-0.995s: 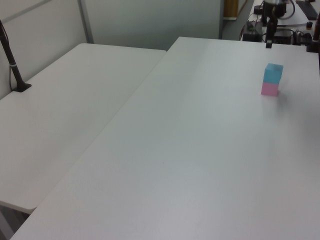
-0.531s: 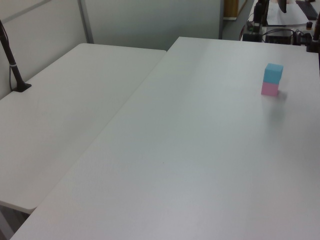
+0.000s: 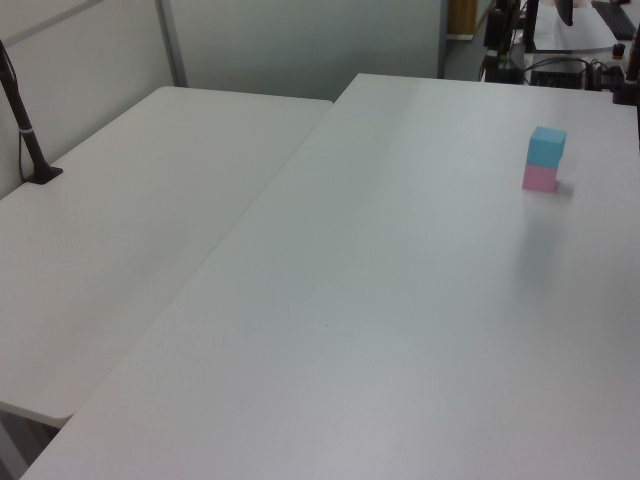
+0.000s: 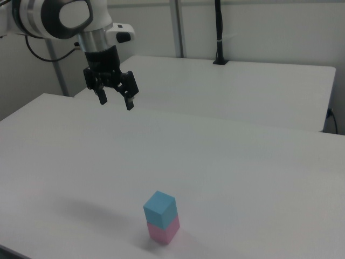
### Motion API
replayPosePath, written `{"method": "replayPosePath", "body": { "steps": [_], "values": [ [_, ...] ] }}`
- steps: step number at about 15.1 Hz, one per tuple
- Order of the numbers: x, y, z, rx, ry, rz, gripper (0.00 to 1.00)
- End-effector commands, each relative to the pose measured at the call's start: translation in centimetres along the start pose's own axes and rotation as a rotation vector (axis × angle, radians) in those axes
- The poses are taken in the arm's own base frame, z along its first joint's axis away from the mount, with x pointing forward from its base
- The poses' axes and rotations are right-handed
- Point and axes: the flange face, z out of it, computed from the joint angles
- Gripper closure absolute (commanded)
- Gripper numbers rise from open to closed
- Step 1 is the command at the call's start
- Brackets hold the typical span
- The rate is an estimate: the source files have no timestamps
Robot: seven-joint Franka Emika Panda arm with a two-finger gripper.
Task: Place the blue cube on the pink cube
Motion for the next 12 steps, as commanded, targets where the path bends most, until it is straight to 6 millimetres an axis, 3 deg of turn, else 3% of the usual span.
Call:
{"method": "replayPosePath", "body": {
  "steps": [1, 3, 12],
  "values": [
    [2.6, -0.4, 0.1, -0.014, -0.012, 0.014, 0.0],
    [3.3, -1.7, 1.0, -0.019, -0.022, -0.011, 0.0],
    [3.4, -2.1, 1.4, -0.01, -0.032, -0.012, 0.0]
  ]
}}
